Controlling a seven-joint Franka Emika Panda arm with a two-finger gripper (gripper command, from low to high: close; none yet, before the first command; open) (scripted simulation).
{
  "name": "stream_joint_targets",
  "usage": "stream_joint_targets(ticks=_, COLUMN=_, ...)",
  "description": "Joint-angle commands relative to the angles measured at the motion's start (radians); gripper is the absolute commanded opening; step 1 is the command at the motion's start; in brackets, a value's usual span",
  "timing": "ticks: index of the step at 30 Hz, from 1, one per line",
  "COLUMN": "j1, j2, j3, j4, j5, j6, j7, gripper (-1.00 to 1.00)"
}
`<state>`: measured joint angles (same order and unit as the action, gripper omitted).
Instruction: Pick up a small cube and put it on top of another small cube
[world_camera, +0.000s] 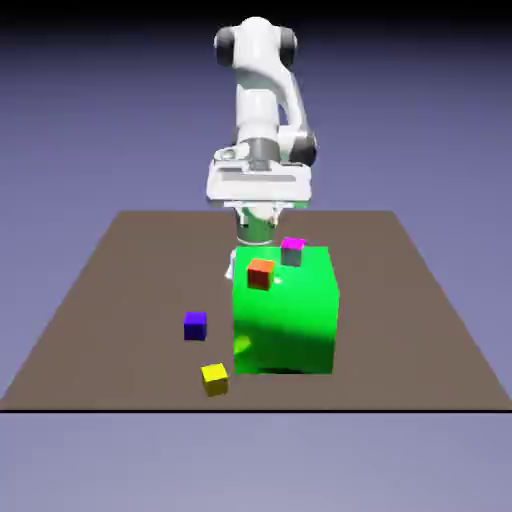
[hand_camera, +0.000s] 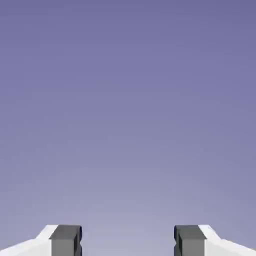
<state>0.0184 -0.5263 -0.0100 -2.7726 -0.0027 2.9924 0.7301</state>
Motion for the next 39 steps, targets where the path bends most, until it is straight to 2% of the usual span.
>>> stream_joint_targets(ticks=1, j1=0.005, j2=0.036, j3=-0.008, j4=0.031, j5=-0.002, j6=-0.037, j7=-0.009, gripper=0.00)
stream_joint_targets(ticks=35, j1=0.185, j2=1.268, j3=-0.290, j4=1.087, j5=-0.077, j6=-1.293, j7=-0.316, gripper=0.00)
stream_joint_targets(ticks=37, j1=0.189, j2=1.296, j3=-0.296, j4=1.111, j5=-0.078, j6=-1.322, j7=-0.323, gripper=0.00)
stream_joint_targets(ticks=39, j1=0.183, j2=1.316, j3=-0.294, j4=1.043, j5=-0.078, j6=-1.235, j7=-0.318, gripper=0.00)
